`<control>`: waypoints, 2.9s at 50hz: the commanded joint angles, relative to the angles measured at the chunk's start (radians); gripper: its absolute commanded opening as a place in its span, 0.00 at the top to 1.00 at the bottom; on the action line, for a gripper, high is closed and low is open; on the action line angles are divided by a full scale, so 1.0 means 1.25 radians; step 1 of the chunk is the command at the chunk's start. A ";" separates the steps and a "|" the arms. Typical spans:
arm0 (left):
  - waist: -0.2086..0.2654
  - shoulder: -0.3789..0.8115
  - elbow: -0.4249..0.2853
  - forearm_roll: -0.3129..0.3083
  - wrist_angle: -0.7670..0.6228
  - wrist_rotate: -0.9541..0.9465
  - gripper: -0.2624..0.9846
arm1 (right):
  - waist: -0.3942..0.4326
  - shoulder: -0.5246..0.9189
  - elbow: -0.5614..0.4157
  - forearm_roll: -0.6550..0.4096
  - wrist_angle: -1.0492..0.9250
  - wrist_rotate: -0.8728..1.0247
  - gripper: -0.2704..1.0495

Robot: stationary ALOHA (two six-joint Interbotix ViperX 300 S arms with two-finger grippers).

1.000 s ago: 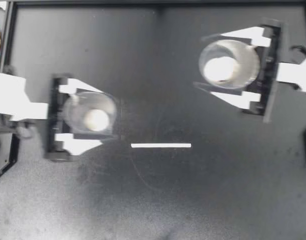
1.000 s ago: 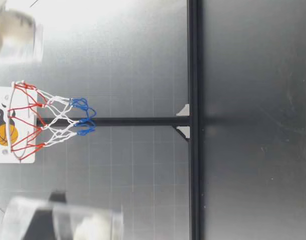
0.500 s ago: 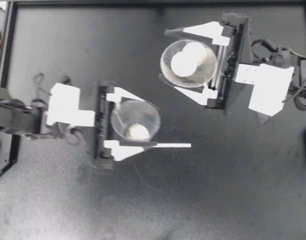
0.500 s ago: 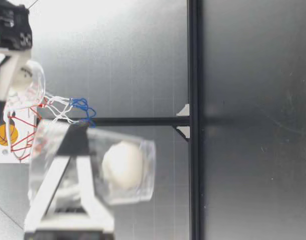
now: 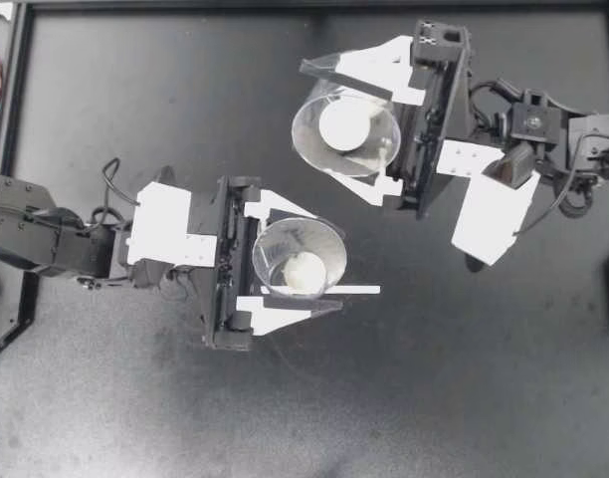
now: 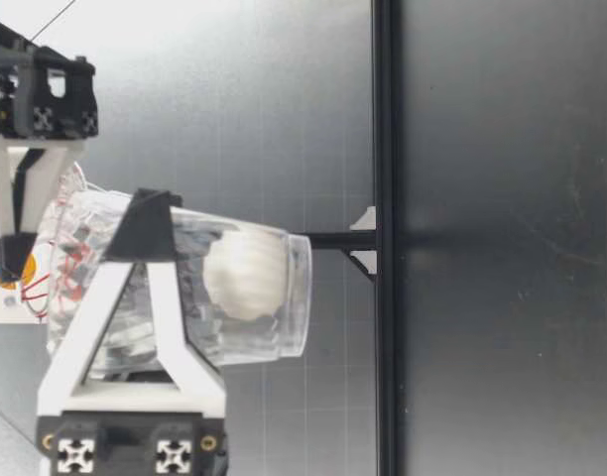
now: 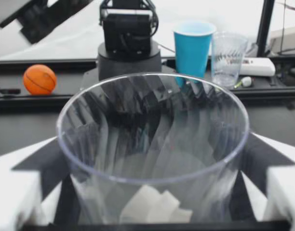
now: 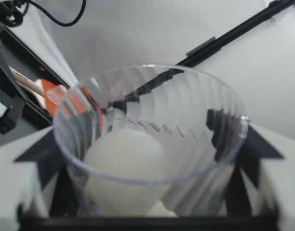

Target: Transfer one of the two balls in the right glass into the left glass, then transfer it back to the right glass.

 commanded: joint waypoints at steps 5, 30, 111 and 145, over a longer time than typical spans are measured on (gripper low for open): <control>-0.001 -0.002 -0.023 0.001 -0.009 0.000 0.17 | -0.005 0.006 -0.025 0.000 -0.031 -0.064 0.25; -0.001 0.025 -0.048 -0.006 -0.009 -0.002 0.17 | 0.002 0.021 -0.031 0.000 -0.092 -0.266 0.26; -0.001 0.011 -0.039 -0.025 -0.007 0.000 0.17 | 0.033 0.002 -0.022 0.286 -0.048 -0.133 0.26; 0.033 -0.258 0.092 -0.017 0.206 0.205 0.17 | 0.097 -0.200 0.199 0.307 0.031 0.383 0.26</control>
